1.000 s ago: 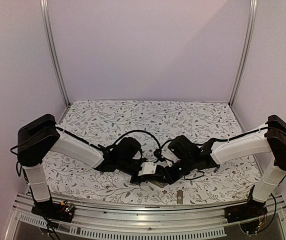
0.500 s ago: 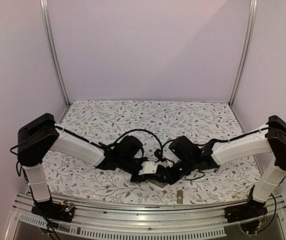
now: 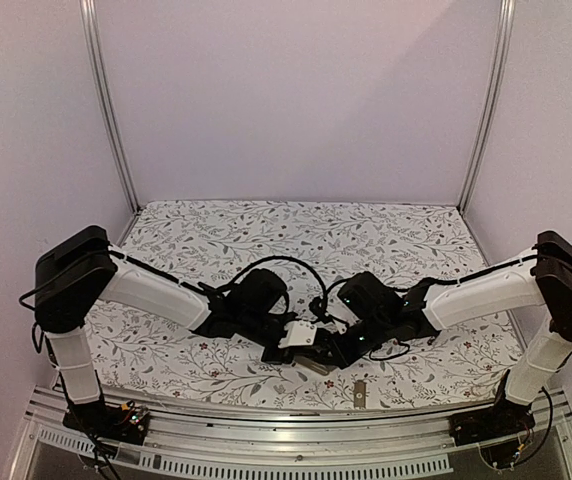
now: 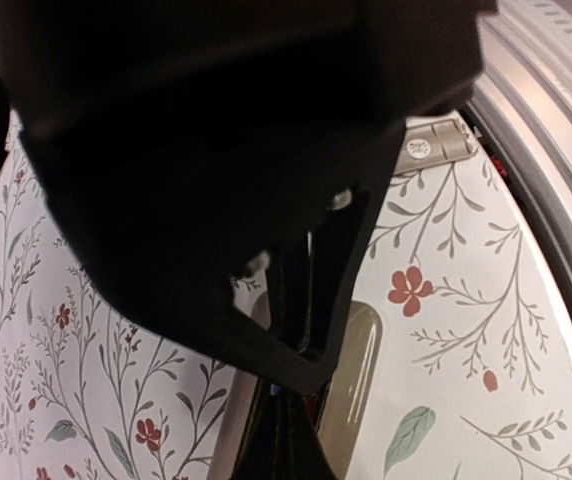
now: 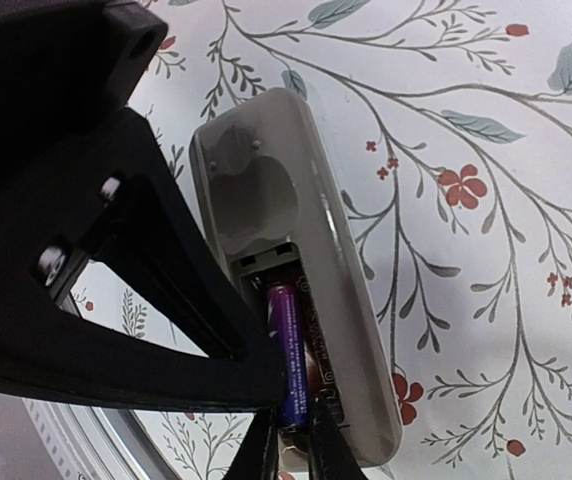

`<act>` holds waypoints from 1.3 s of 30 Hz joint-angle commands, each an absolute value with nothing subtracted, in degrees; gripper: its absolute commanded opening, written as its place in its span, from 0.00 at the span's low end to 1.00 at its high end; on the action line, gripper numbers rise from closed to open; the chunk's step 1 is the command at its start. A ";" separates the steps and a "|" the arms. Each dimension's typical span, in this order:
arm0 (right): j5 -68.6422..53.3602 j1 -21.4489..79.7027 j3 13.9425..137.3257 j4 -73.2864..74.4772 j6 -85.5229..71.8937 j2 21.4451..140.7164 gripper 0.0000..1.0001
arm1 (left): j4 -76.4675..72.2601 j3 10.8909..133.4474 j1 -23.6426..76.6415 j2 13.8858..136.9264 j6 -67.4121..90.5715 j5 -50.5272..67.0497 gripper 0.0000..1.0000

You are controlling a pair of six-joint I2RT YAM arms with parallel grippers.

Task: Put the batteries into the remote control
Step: Place the battery in the battery compartment, then load the battery into the battery compartment.

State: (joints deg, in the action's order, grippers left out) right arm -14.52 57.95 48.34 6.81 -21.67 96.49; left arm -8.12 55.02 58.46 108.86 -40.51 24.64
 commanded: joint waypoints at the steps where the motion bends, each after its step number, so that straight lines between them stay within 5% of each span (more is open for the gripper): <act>1: -13.95 57.98 48.49 3.57 -21.70 95.85 0.14 | -2.86 53.45 59.50 110.41 -41.21 23.60 0.00; 27: -12.02 57.13 48.89 7.26 -18.66 90.32 0.23 | -1.87 56.41 58.89 104.94 -37.86 23.80 0.01; 30: -12.81 56.18 48.78 7.09 -17.46 89.79 0.23 | -3.37 55.74 58.79 101.21 -37.33 24.16 0.12; 36: -15.18 54.81 48.58 6.57 -14.06 89.51 0.25 | -0.96 51.80 57.64 95.48 -38.70 22.84 0.49; 39: -16.02 54.84 48.94 6.41 -11.61 90.93 0.27 | 1.65 48.34 56.43 95.04 -40.70 19.09 0.56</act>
